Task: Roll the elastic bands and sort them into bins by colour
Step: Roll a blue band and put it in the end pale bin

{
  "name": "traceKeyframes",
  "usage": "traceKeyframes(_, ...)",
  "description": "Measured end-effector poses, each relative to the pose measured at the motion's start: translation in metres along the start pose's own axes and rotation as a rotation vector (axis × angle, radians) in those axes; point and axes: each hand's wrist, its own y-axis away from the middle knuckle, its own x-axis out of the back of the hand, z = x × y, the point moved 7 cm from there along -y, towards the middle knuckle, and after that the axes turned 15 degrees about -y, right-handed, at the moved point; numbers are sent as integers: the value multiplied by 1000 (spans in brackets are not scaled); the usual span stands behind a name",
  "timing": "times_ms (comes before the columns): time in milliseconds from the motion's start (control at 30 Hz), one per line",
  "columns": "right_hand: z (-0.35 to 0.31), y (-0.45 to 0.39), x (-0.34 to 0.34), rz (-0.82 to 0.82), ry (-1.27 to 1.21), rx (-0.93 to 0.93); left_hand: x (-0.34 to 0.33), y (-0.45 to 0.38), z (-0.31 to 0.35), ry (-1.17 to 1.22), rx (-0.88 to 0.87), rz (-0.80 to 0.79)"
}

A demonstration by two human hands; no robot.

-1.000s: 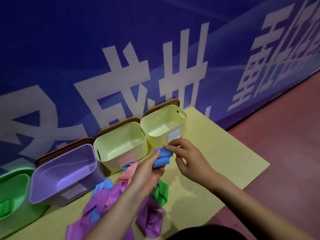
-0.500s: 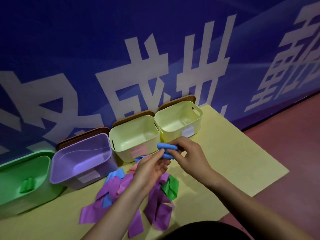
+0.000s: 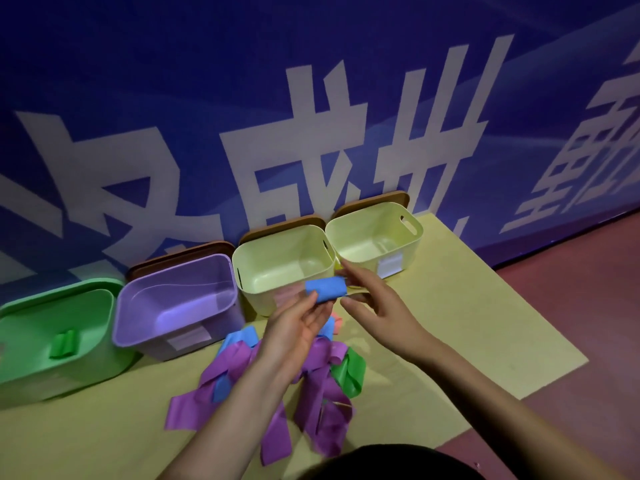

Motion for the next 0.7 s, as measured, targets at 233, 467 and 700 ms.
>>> traceKeyframes(233,14,-7,-46,219,-340,-256,27,16,16,-37,-111,7)
traceKeyframes(467,13,-7,-98,257,-492,-290,75,40,62,-470,-202,0)
traceKeyframes(700,6,-14,-140,280,-533,-272,122,38,88,-711,-286,7)
